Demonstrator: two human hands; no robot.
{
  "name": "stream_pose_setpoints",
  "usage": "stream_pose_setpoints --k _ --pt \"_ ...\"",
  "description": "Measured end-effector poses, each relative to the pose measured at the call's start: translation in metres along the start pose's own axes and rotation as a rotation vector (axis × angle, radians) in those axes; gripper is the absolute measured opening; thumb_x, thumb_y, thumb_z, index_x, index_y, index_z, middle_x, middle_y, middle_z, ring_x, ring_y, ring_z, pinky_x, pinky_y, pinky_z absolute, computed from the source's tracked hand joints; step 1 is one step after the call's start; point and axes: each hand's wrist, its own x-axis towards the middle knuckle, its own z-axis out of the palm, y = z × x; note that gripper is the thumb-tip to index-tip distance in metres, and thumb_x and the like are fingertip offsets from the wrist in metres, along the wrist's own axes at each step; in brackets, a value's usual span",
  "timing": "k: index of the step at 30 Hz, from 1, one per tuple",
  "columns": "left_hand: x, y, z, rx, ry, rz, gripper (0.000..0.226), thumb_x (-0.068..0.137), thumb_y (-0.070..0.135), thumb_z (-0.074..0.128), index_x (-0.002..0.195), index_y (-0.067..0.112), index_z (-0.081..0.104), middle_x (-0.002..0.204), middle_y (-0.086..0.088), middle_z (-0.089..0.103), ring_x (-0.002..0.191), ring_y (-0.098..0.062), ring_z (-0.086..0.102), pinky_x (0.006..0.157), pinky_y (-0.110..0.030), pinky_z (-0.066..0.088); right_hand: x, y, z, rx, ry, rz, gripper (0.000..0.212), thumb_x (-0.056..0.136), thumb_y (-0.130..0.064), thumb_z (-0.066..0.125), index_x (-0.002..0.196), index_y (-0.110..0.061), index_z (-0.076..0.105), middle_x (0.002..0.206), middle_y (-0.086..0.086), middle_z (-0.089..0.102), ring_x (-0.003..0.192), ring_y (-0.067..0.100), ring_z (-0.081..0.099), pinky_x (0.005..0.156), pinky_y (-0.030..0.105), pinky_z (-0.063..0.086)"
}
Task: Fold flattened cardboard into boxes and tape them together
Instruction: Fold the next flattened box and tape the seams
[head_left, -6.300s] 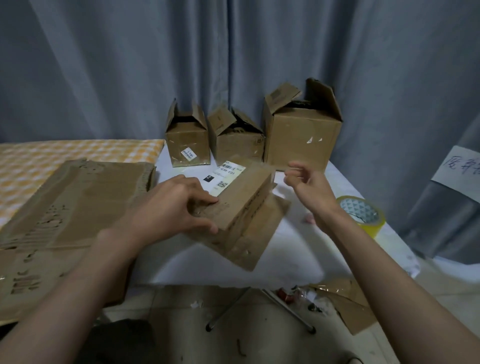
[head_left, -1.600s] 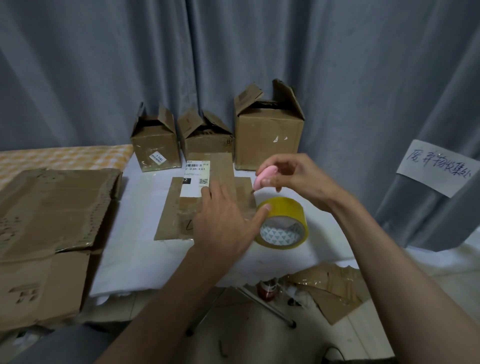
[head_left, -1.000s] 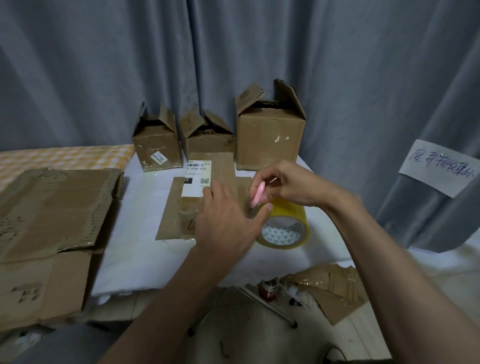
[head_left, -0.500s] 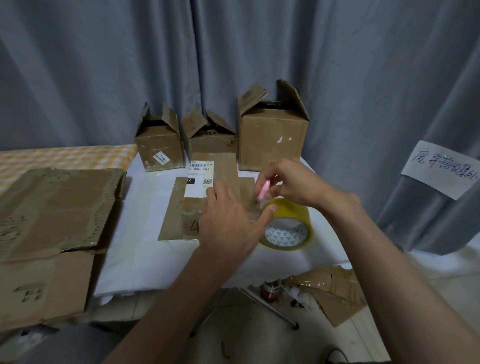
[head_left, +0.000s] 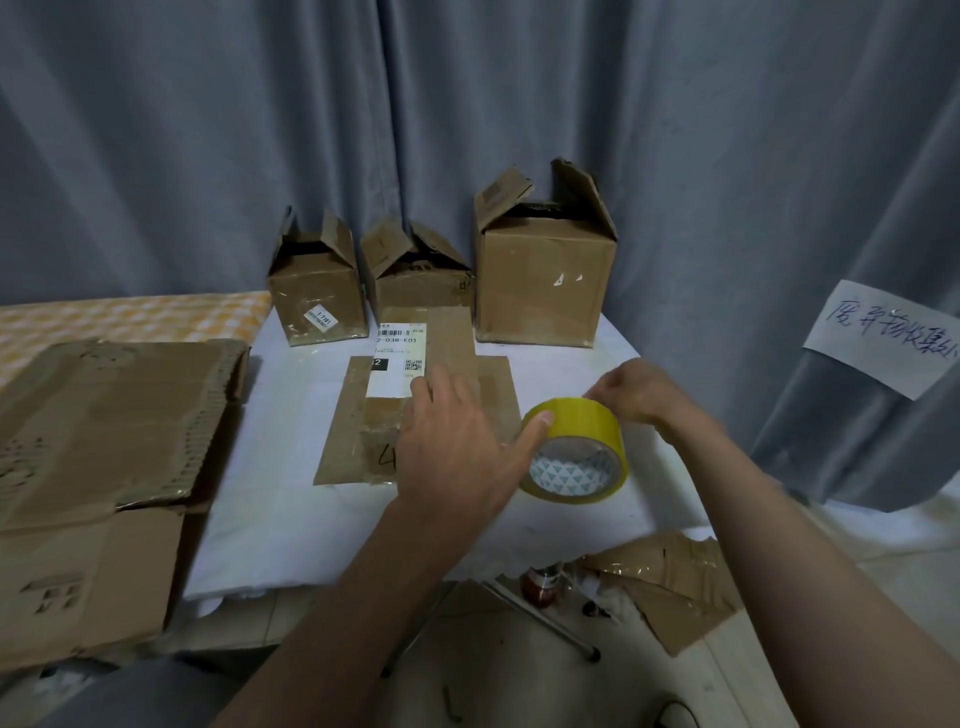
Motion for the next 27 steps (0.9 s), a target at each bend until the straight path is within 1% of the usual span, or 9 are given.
stream_pose_setpoints --k 1,2,4,6,10,13,18,23,27 --pt "0.000 0.000 0.000 -0.003 0.002 -0.001 0.092 0.083 0.082 0.022 0.124 0.004 0.049 0.114 -0.007 0.042 0.108 -0.022 0.039 0.092 -0.035 0.041 -0.004 -0.008 -0.003 0.022 0.043 -0.044 0.027 0.093 -0.031 0.068 0.103 -0.008 0.077 0.101 0.010 0.073 0.089 0.024 0.067 0.084 0.034 0.054" --pt "0.001 0.001 0.000 -0.011 0.004 -0.003 0.092 0.082 0.082 0.022 0.123 0.005 0.049 0.114 -0.007 0.042 0.109 -0.021 0.039 0.091 -0.035 0.042 -0.009 -0.017 -0.008 0.100 0.042 -0.088 0.029 0.094 -0.038 0.066 0.102 -0.013 0.078 0.100 0.006 0.073 0.084 0.020 0.066 0.078 0.032 0.054" --pt "0.001 0.001 0.000 -0.026 0.009 -0.008 0.093 0.081 0.083 0.022 0.124 0.005 0.049 0.116 -0.007 0.042 0.110 -0.022 0.039 0.090 -0.036 0.042 -0.025 -0.035 -0.015 0.252 -0.108 -0.141 0.033 0.093 -0.054 0.062 0.096 -0.026 0.080 0.094 -0.004 0.071 0.080 0.010 0.063 0.065 0.025 0.048" --pt "0.001 0.001 0.000 -0.028 0.008 -0.009 0.093 0.081 0.083 0.022 0.125 0.006 0.048 0.117 -0.007 0.042 0.111 -0.021 0.039 0.089 -0.035 0.042 -0.038 -0.049 -0.013 0.229 -0.268 -0.168 0.037 0.087 -0.063 0.063 0.091 -0.031 0.081 0.095 -0.013 0.071 0.089 0.002 0.061 0.066 0.019 0.044" --pt "0.000 0.001 -0.003 0.006 -0.016 -0.010 0.092 0.079 0.082 0.019 0.125 0.007 0.047 0.120 -0.008 0.042 0.113 -0.023 0.038 0.090 -0.034 0.041 -0.044 -0.057 0.001 0.210 -0.318 -0.160 0.018 0.085 -0.040 0.075 0.091 -0.024 0.082 0.094 -0.007 0.077 0.091 0.010 0.069 0.078 0.023 0.056" --pt "0.001 0.000 -0.005 -0.022 -0.021 -0.005 0.083 0.086 0.076 0.023 0.125 0.007 0.047 0.121 -0.008 0.044 0.113 -0.023 0.039 0.092 -0.035 0.040 -0.044 -0.053 0.000 0.260 -0.297 -0.176 0.012 0.088 -0.026 0.073 0.092 -0.018 0.080 0.083 -0.009 0.074 0.083 0.010 0.067 0.070 0.019 0.055" --pt "0.007 -0.005 -0.005 0.030 -0.013 0.018 0.052 0.101 0.049 0.027 0.128 0.008 0.044 0.127 -0.011 0.044 0.115 -0.024 0.039 0.097 -0.036 0.035 -0.046 -0.052 0.000 0.305 -0.298 -0.184 0.018 0.088 -0.029 0.076 0.097 -0.013 0.077 0.095 0.002 0.071 0.084 0.016 0.065 0.083 0.030 0.057" --pt "0.009 -0.004 -0.001 0.053 -0.005 -0.007 0.048 0.101 0.048 0.031 0.127 0.009 0.042 0.127 -0.009 0.043 0.115 -0.023 0.039 0.094 -0.034 0.036 -0.048 -0.050 0.001 0.334 -0.314 -0.209 0.019 0.089 -0.028 0.074 0.099 -0.012 0.075 0.093 0.002 0.069 0.080 0.015 0.064 0.072 0.022 0.055" --pt "0.006 -0.003 0.004 0.082 0.021 0.003 0.045 0.099 0.048 0.036 0.123 0.011 0.042 0.122 -0.008 0.043 0.111 -0.022 0.040 0.093 -0.034 0.037 -0.050 -0.039 -0.007 0.369 -0.286 -0.201 0.008 0.090 -0.026 0.072 0.087 -0.018 0.076 0.089 -0.001 0.071 0.079 0.011 0.066 0.063 0.016 0.052"
